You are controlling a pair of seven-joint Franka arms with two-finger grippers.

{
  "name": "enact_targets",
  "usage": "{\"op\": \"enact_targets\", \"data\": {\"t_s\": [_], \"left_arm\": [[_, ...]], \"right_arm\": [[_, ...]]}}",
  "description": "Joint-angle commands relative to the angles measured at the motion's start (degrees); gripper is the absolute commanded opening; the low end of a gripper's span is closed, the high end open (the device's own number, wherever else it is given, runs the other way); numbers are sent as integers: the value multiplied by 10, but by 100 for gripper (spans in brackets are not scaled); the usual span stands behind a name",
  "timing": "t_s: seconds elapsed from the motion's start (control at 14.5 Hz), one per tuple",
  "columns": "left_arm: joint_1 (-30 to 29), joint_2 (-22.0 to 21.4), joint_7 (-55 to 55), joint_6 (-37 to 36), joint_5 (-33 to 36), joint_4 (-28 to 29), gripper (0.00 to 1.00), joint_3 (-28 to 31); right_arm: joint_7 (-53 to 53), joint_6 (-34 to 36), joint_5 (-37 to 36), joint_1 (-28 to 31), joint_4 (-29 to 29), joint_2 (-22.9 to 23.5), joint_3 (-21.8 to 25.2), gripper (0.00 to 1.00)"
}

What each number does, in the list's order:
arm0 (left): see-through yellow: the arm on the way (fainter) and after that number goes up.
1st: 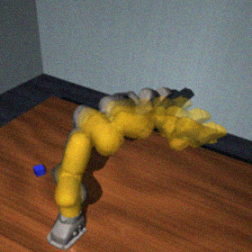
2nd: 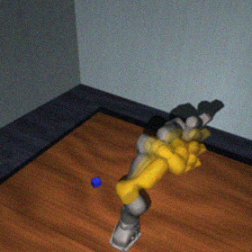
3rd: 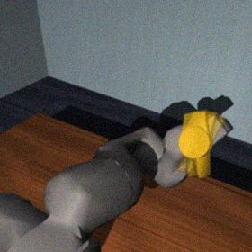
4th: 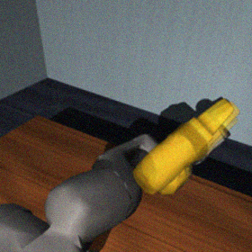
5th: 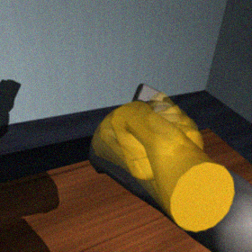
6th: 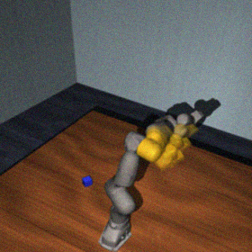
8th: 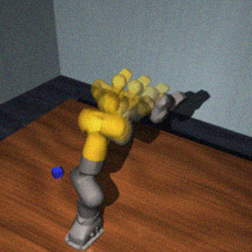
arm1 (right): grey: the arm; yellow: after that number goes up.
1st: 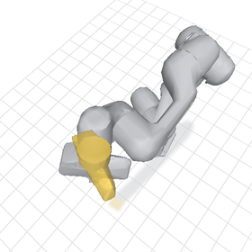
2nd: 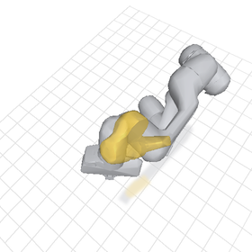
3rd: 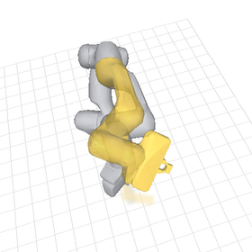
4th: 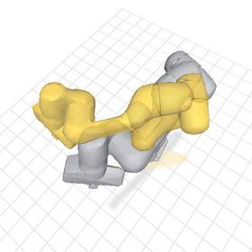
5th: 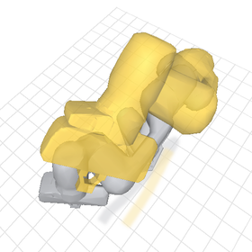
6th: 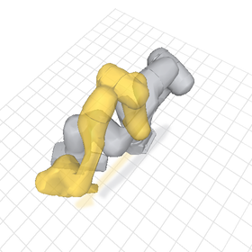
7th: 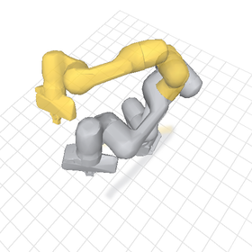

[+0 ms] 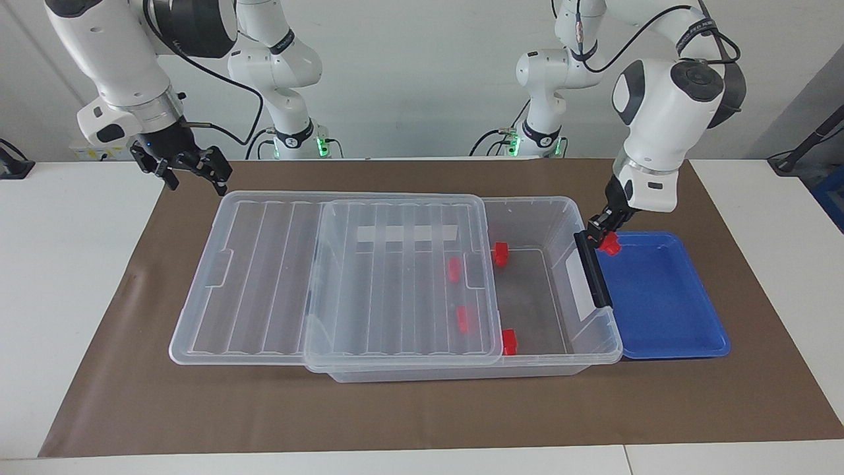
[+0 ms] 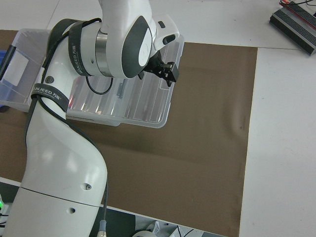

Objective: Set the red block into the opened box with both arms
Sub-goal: 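Lift the red block and carry it over the box opening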

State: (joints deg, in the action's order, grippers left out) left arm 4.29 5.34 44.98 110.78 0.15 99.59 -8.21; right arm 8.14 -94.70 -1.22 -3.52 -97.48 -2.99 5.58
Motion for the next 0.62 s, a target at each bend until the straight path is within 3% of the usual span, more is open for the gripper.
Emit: {"op": "enact_targets", "data": {"t_s": [0.0, 0.28, 0.55], "left_arm": [[21, -9, 53, 51, -7, 32, 0, 8], [48, -39, 56, 156, -7, 133, 0, 8], [75, -29, 56, 181, -2, 155, 0, 9]], "right_arm": [[-11, -7, 12, 4, -13, -12, -1, 100], [-76, -17, 24, 4, -18, -12, -1, 100], [-76, -12, 30, 3, -17, -12, -1, 100]]}}
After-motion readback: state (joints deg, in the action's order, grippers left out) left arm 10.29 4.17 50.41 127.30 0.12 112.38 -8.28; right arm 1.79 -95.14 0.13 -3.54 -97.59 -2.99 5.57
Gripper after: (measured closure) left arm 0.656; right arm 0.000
